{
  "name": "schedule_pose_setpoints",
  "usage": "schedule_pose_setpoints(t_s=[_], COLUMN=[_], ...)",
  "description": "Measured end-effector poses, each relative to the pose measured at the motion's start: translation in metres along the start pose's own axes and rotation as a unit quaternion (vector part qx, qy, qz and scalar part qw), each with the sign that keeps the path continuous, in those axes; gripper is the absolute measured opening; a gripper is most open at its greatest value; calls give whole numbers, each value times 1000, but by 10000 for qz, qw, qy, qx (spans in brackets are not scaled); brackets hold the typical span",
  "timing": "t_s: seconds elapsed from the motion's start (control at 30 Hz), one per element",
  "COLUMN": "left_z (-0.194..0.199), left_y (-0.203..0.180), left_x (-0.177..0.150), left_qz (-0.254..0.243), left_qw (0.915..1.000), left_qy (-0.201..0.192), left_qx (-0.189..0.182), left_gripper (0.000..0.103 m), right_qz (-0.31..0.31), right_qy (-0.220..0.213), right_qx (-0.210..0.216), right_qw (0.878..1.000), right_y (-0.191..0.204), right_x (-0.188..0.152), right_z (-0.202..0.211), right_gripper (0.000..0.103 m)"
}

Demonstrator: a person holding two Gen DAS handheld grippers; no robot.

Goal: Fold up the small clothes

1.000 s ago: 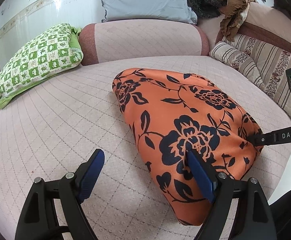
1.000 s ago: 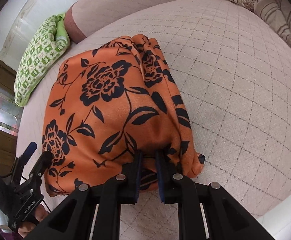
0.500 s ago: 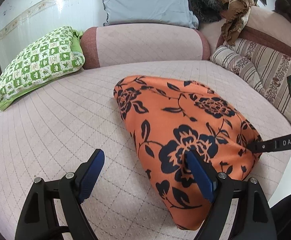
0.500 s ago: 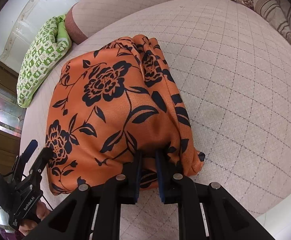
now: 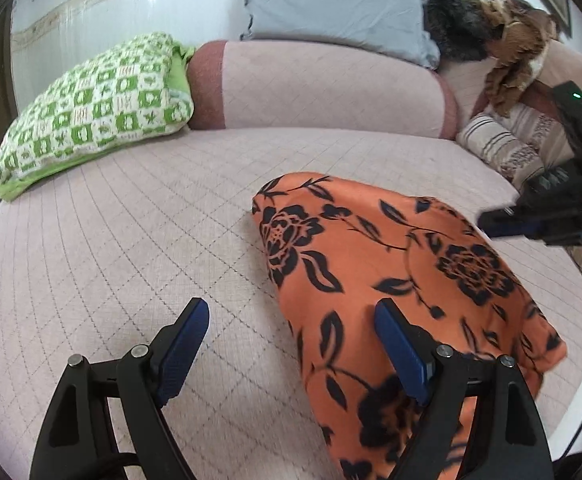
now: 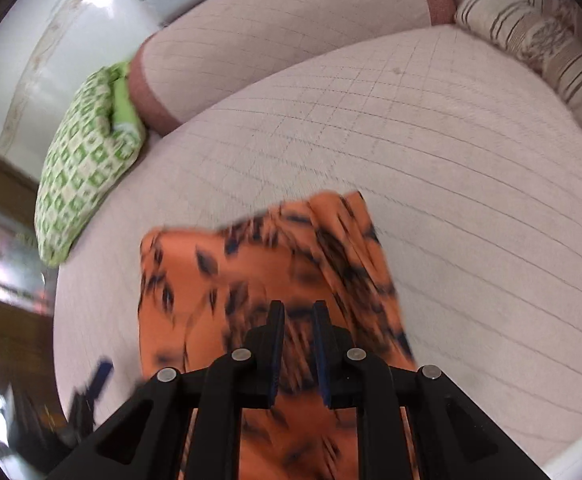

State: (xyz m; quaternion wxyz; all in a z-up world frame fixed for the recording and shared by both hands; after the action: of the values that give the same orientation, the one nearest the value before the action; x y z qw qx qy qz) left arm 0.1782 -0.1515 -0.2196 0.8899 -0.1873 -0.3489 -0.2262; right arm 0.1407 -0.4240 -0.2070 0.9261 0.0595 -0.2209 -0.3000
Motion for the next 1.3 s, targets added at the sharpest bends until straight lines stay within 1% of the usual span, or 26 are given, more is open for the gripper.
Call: schedule_pose_setpoints(t_s=[0.1, 0.13, 0.2, 0.23, 0.27, 0.33, 0.43, 0.53, 0.63, 0.73, 0.87, 0.93, 1.0, 1.03, 1.13, 1.3], left_z=[-15, -19, -26, -28, -28, -26, -16, -2, 9, 16, 24, 25, 24, 23, 22, 21], left_y=[4, 4, 5, 5, 5, 5, 1, -5, -10, -15, -21, -20, -18, -17, -16, -15], left_x=[0, 0, 0, 0, 1, 2, 2, -1, -6, -12, -19, -20, -20, -20, -18, -15], left_qz=[57, 44, 65, 88, 106, 114, 42, -100, -228, -391, -643, -667, -670, -671, -657, -532], left_qw=[9997, 9996, 9994, 9994, 9993, 9994, 9998, 9999, 9996, 9990, 9975, 9974, 9975, 9975, 9977, 9985], left_qy=[222, 279, 336, 342, 349, 326, 201, 53, -32, -51, -120, -112, -85, -72, -67, -29], left_qx=[-51, -36, -37, -52, -77, -82, -15, 74, 150, 203, 262, 249, 220, 214, 178, 119], left_gripper=[86, 86, 88, 88, 88, 88, 88, 88, 88, 88, 88, 88, 88, 88, 88, 88], right_qz=[-191, -236, -250, -240, -237, -204, -135, 70, 221, 315, 259, 191, 141, 151, 320, 204], right_qy=[-137, -104, 147, 103, -15, -73, -256, -534, -639, -690, -594, -401, -95, -35, -226, -706], right_qx=[106, 138, 44, 117, 174, 245, 310, 303, 361, 379, 460, 463, 316, 300, 285, 699], right_qw=[9997, 9996, 9996, 9996, 9996, 9995, 9991, 9981, 9971, 9964, 9968, 9979, 9994, 9994, 9988, 9948], right_y=[9, 10, 11, 9, 9, 8, -1, -8, -12, -16, -19, -19, -20, -20, -14, -19], right_x=[22, 25, 26, 25, 23, 20, 8, -15, -36, -62, -83, -89, -95, -98, -99, -95], right_z=[-30, -40, -70, -80, -78, -66, -33, 6, 36, 53, 51, 35, 13, 3, 5, 22], right_gripper=[17, 17, 17, 17, 17, 17, 17, 17, 17, 17, 17, 17, 17, 17, 17, 17])
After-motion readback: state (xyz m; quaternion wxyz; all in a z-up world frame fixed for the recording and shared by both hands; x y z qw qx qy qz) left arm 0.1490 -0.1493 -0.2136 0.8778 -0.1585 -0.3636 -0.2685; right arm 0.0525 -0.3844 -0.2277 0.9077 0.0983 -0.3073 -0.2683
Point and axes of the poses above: each gripper's, at about its wrist camera, not at the fingertips, and z roughly against the way its jaws point, y to its left, x to its top, the point moved 1 cm from there along -z, roughly the way its jaws point, and after that the axes turned 9 degrees about -x, right-handed, at the moved point
